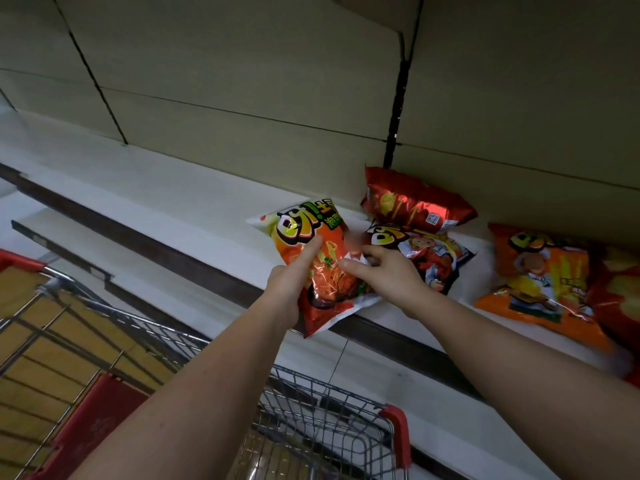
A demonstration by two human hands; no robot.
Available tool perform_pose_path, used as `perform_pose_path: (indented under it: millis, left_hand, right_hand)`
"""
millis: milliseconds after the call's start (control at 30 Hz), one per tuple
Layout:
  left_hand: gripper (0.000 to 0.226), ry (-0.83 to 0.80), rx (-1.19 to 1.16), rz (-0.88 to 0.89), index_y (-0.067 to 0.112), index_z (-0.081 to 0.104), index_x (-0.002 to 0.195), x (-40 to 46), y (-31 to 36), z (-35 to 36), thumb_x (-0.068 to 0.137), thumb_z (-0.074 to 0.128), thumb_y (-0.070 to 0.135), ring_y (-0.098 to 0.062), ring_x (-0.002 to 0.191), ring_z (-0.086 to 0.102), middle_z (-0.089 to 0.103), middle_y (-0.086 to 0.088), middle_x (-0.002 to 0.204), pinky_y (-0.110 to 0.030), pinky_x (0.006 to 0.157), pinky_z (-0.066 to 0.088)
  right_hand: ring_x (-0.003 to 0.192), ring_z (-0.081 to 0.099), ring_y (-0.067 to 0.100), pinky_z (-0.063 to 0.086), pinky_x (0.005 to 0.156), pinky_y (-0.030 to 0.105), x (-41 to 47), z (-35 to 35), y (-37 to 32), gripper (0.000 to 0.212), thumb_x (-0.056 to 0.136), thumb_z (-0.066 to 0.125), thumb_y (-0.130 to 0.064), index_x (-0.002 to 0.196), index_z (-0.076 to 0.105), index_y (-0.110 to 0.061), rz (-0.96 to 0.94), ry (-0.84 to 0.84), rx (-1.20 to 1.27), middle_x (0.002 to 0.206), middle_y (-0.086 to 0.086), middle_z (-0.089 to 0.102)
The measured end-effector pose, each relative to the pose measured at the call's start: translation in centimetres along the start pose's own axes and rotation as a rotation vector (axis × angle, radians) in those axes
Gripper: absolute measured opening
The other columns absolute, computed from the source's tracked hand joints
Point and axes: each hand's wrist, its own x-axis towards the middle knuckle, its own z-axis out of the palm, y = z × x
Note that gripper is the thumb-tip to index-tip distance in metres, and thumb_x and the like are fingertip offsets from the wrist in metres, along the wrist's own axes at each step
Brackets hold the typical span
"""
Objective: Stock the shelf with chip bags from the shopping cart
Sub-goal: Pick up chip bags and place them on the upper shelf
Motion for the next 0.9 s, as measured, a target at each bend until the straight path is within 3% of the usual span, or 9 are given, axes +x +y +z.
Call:
perform_pose_path:
  millis: [100, 200, 267, 333, 433, 567, 633, 800, 900]
  left_hand:
    - [0.07, -0.033, 0.012, 0.038, 0.013, 0.058, 0.123, -0.2, 0.1, 0.4, 0.068, 0.076, 0.053, -0.03, 0.093, 0.066, 0.069, -0.012, 0.106, -0.044, 0.085, 0.052]
    - [0.067, -0.052, 0.022, 0.038, 0.013, 0.06, 0.12, -0.4, -0.1, 0.5, 0.067, 0.079, 0.048, -0.032, 0.094, 0.067, 0.07, -0.012, 0.106, -0.048, 0.089, 0.052]
    - [0.06, -0.065, 0.043, 0.046, 0.011, 0.061, 0.118, -0.4, -0.4, 0.5, 0.07, 0.08, 0.041, -0.031, 0.092, 0.068, 0.071, -0.012, 0.103, -0.045, 0.086, 0.053]
    - [0.056, -0.062, 0.06, 0.052, 0.011, 0.06, 0.118, -0.5, -0.7, 0.3, 0.073, 0.079, 0.038, -0.03, 0.092, 0.068, 0.071, -0.012, 0.104, -0.04, 0.08, 0.054]
    - [0.055, -0.075, 0.057, 0.029, 0.011, 0.061, 0.116, -0.8, -0.9, 0.1, 0.072, 0.078, 0.039, -0.029, 0.09, 0.069, 0.072, -0.011, 0.101, -0.038, 0.076, 0.054]
    - [0.056, -0.096, 0.083, 0.012, 0.01, 0.062, 0.113, -1.2, -1.0, -0.2, 0.07, 0.078, 0.041, -0.028, 0.087, 0.069, 0.072, -0.011, 0.098, -0.039, 0.077, 0.054]
    - [0.056, -0.096, 0.087, 0.014, 0.01, 0.063, 0.113, -1.3, -1.1, -0.1, 0.07, 0.079, 0.042, -0.028, 0.087, 0.07, 0.073, -0.011, 0.098, -0.038, 0.076, 0.055]
    - [0.053, -0.116, 0.11, 0.02, 0.011, 0.062, 0.111, -1.7, -1.3, 0.3, 0.07, 0.078, 0.041, -0.028, 0.087, 0.069, 0.072, -0.011, 0.098, -0.039, 0.079, 0.054]
    - [0.05, -0.124, 0.105, 0.019, 0.011, 0.062, 0.11, -2.1, -1.3, 0.4, 0.072, 0.077, 0.04, -0.026, 0.084, 0.069, 0.072, -0.01, 0.095, -0.035, 0.071, 0.054]
  right_hand:
    - [0.099, 0.057, 0.009, 0.045, 0.092, 0.026, -0.6, -0.5, -0.1, 0.042, 0.086, 0.062, -0.039, 0.122, 0.06, -0.019, -0.029, -0.022, 0.047, 0.099, -0.008, 0.06]
    - [0.105, 0.058, 0.017, 0.044, 0.091, 0.03, -0.5, -1.6, 0.2, 0.034, 0.094, 0.05, -0.035, 0.118, 0.063, -0.014, -0.086, 0.103, 0.012, 0.109, 0.001, 0.065]
    - [0.112, 0.054, 0.023, 0.041, 0.088, 0.029, 0.1, -2.9, 0.6, 0.032, 0.096, 0.046, -0.029, 0.121, 0.061, -0.014, -0.102, 0.284, -0.207, 0.119, 0.005, 0.063]
    - [0.125, 0.043, 0.027, 0.037, 0.1, 0.035, 1.0, -4.5, 1.7, 0.04, 0.095, 0.046, -0.03, 0.132, 0.051, -0.017, -0.03, 0.341, -0.462, 0.134, 0.009, 0.053]
    - [0.134, 0.031, 0.029, 0.027, 0.109, 0.042, 1.6, -5.8, 3.7, 0.045, 0.097, 0.038, -0.035, 0.139, 0.041, -0.018, 0.154, 0.228, -0.574, 0.144, 0.011, 0.04]
    - [0.115, 0.05, 0.032, 0.033, 0.098, 0.036, 0.8, -6.3, 4.3, 0.036, 0.099, 0.036, -0.031, 0.121, 0.056, -0.011, 0.115, 0.26, -0.62, 0.12, 0.016, 0.06]
    - [0.112, 0.053, 0.034, 0.039, 0.09, 0.034, 0.7, -6.7, 4.2, 0.034, 0.098, 0.041, -0.029, 0.124, 0.055, -0.012, 0.12, 0.296, -0.554, 0.118, 0.016, 0.062]
    - [0.124, 0.045, 0.031, 0.04, 0.092, 0.033, 0.4, -6.7, 4.4, 0.065, 0.091, 0.052, -0.044, 0.145, 0.028, -0.016, 0.207, 0.229, -0.472, 0.141, 0.015, 0.041]
    - [0.113, 0.054, 0.027, 0.039, 0.085, 0.029, 0.7, -7.2, 5.0, 0.061, 0.089, 0.039, -0.063, 0.125, 0.056, -0.015, 0.341, 0.078, -0.487, 0.127, 0.011, 0.057]
